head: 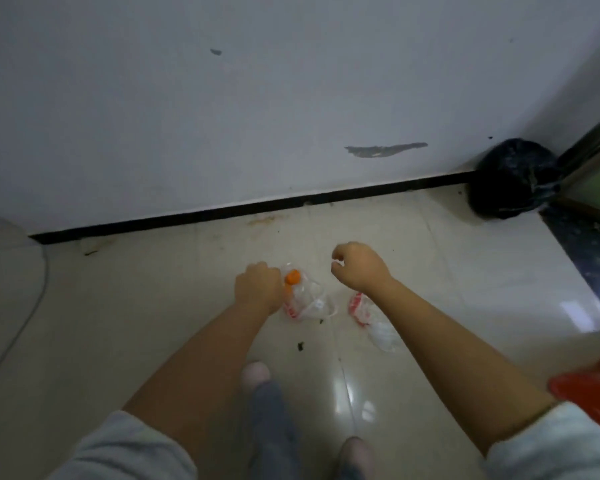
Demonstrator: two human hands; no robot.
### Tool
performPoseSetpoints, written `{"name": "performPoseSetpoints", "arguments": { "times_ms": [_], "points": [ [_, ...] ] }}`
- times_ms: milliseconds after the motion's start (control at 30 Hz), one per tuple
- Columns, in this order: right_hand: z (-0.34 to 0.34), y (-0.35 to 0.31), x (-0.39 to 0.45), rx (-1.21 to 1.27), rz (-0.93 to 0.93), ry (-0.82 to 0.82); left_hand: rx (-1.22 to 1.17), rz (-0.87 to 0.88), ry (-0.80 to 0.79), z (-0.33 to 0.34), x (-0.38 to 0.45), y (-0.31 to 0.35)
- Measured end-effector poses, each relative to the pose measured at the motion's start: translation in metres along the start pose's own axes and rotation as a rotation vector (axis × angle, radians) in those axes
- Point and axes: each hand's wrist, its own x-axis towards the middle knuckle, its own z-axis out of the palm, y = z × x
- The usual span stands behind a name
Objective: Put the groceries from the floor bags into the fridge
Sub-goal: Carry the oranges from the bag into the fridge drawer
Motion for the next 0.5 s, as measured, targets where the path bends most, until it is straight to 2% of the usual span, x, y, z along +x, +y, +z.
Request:
{"name": "performPoseSetpoints", "arguments": {
  "times_ms": [267, 400, 500],
  "points": [
    [0.120, 0.019, 0.148, 0.099, 0.263, -0.093, -0.033, 0.086, -0.129, 0.065, 0.173, -0.058],
    [0.191, 0.036, 0.222, 0.116, 0.325, -0.093, 0.082, 0.135, -0.185, 0.121, 0.263, -0.083],
    [0.248, 0.064, 0.281, 0.076, 0.302, -0.094, 0.168, 0.183, -0.177, 0.176, 0.329, -0.096]
  ]
}}
